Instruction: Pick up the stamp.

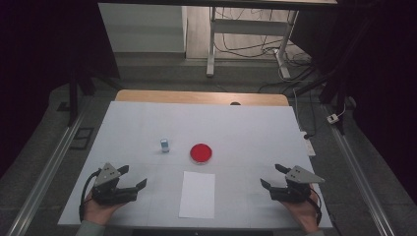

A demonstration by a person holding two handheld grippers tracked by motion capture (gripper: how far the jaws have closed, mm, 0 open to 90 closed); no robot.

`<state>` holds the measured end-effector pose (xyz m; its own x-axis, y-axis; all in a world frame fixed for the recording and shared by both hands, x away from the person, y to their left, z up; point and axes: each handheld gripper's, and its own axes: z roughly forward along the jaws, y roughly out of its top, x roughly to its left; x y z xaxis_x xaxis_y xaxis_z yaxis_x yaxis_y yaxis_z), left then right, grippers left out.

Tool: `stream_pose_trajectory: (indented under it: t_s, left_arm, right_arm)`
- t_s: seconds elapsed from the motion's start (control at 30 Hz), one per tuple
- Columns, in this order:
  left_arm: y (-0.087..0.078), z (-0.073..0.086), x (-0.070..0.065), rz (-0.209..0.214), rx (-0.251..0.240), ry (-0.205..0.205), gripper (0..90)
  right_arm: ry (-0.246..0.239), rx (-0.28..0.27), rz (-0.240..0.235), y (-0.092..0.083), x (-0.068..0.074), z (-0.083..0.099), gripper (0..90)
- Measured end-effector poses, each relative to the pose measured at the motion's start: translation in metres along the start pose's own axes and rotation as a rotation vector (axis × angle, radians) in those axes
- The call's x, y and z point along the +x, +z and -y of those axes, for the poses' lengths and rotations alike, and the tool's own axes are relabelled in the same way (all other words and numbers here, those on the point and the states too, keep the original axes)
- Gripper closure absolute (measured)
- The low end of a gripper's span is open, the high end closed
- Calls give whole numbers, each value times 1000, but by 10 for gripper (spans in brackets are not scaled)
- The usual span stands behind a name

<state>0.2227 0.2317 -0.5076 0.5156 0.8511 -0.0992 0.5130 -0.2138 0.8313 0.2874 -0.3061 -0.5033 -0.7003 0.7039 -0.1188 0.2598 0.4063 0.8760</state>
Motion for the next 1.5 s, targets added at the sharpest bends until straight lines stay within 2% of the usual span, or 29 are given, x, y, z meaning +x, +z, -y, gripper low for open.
stream_pose_trajectory:
  t_s: [0.13, 0.37, 0.67, 1.17, 1.5]
  left_arm:
    - [1, 1, 0, 3, 3, 12, 181]
    - [1, 1, -2, -12, 1, 18, 188]
    - [3, 3, 1, -6, 8, 18, 192]
    - [6, -1, 3, -4, 12, 25, 198]
    - [14, -13, 3, 10, 1, 27, 201]
  right_arm:
    - [-17, -1, 16, 5, 6, -5, 223]
    - [-22, 9, -17, 10, 11, -7, 232]
    - [20, 8, -24, 8, 2, -3, 244]
    - [15, 16, -24, 8, 1, -1, 272]
    - [17, 12, -20, 8, 1, -2, 276]
